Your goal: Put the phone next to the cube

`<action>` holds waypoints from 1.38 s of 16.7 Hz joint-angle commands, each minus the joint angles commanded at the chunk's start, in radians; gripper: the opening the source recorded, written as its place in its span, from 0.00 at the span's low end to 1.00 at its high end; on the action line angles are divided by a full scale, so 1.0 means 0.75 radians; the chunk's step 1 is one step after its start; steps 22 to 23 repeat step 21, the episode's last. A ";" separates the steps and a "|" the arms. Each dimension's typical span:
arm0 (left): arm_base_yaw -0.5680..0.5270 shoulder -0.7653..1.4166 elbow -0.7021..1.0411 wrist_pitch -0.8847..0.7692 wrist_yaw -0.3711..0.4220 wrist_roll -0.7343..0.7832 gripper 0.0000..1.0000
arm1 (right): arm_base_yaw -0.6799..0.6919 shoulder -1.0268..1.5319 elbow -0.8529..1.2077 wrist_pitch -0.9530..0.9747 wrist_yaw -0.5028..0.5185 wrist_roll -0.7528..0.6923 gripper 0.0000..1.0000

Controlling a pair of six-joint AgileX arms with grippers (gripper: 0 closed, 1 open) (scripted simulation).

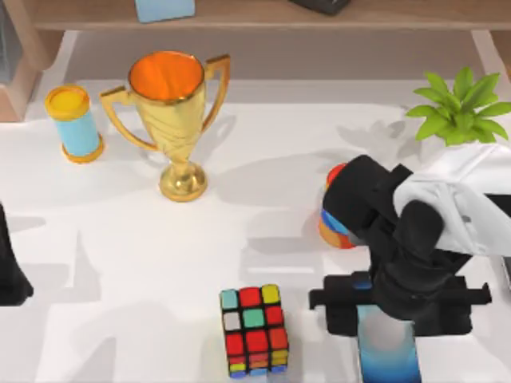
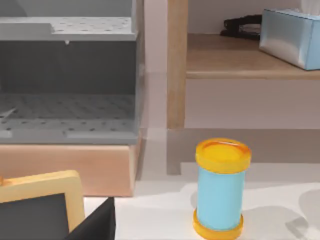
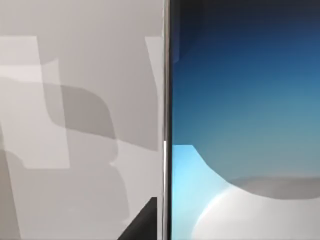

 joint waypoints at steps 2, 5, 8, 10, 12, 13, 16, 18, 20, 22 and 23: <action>0.000 0.000 0.000 0.000 0.000 0.000 1.00 | 0.000 0.000 0.000 0.000 0.000 0.000 0.00; 0.000 0.000 0.000 0.000 0.000 0.000 1.00 | 0.000 0.000 0.000 0.000 0.000 0.000 0.23; 0.000 0.000 0.000 0.000 0.000 0.000 1.00 | 0.000 0.000 0.000 0.000 0.000 0.000 0.45; 0.000 0.000 0.000 0.000 0.000 0.000 1.00 | 0.000 0.000 0.000 0.000 0.000 0.000 0.60; 0.000 0.000 0.000 0.000 0.000 0.000 1.00 | 0.000 0.000 0.000 0.000 0.000 0.000 0.75; 0.000 0.000 0.000 0.000 0.000 0.000 1.00 | 0.000 0.000 0.000 0.000 0.000 0.000 0.83; 0.000 0.000 0.000 0.000 0.000 0.000 1.00 | 0.000 0.000 0.000 0.000 0.000 0.000 1.00; 0.000 0.000 0.000 0.000 0.000 0.000 1.00 | 0.000 0.000 0.000 0.000 0.000 0.000 1.00; 0.000 0.000 0.000 0.000 0.000 0.000 1.00 | 0.000 0.000 0.000 0.000 0.000 0.000 1.00; 0.000 0.000 0.000 0.000 0.000 0.000 1.00 | 0.000 0.000 0.000 0.000 0.000 0.000 1.00; 0.000 0.000 0.000 0.000 0.000 0.000 1.00 | 0.000 0.000 0.000 0.000 0.000 0.000 1.00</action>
